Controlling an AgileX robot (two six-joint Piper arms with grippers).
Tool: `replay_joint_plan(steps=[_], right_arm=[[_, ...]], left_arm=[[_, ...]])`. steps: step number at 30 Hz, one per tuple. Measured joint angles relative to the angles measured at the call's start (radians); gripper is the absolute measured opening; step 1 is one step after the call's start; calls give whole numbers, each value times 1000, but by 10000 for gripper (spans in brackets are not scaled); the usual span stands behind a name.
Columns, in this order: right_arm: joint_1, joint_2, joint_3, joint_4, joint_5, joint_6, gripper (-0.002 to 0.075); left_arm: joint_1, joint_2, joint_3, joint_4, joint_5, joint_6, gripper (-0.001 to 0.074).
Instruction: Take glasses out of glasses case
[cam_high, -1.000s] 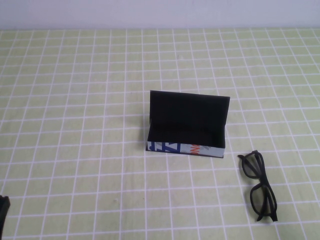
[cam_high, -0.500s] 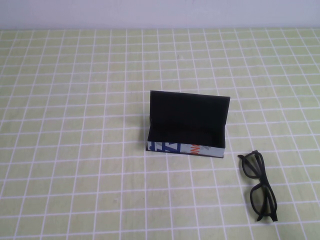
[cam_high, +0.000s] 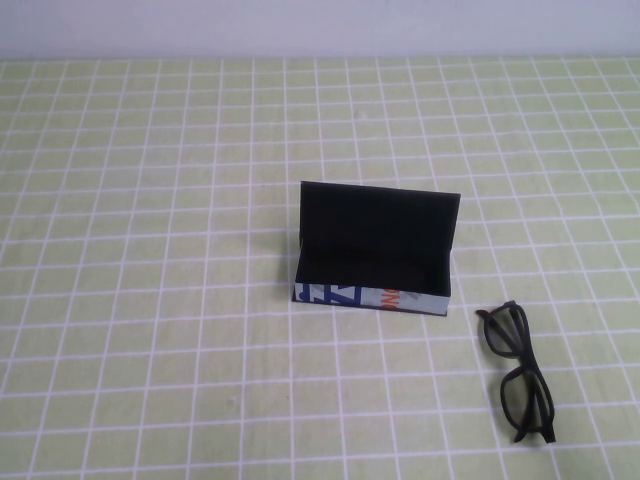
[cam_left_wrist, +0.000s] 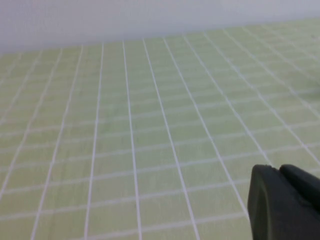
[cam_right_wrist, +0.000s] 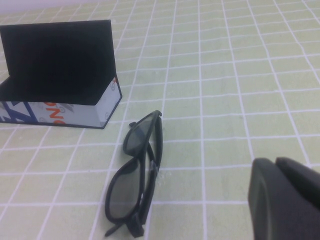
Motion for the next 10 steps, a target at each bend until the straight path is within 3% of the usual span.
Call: replay_joint_plan(steps=[4,10], right_arm=[[0,0,0,0,0,0,-18],[0,0,0,0,0,0,-18]], left_arm=[[0,0,0,6,117,-34,-4],[0,0,0,10,123,-43,-4]])
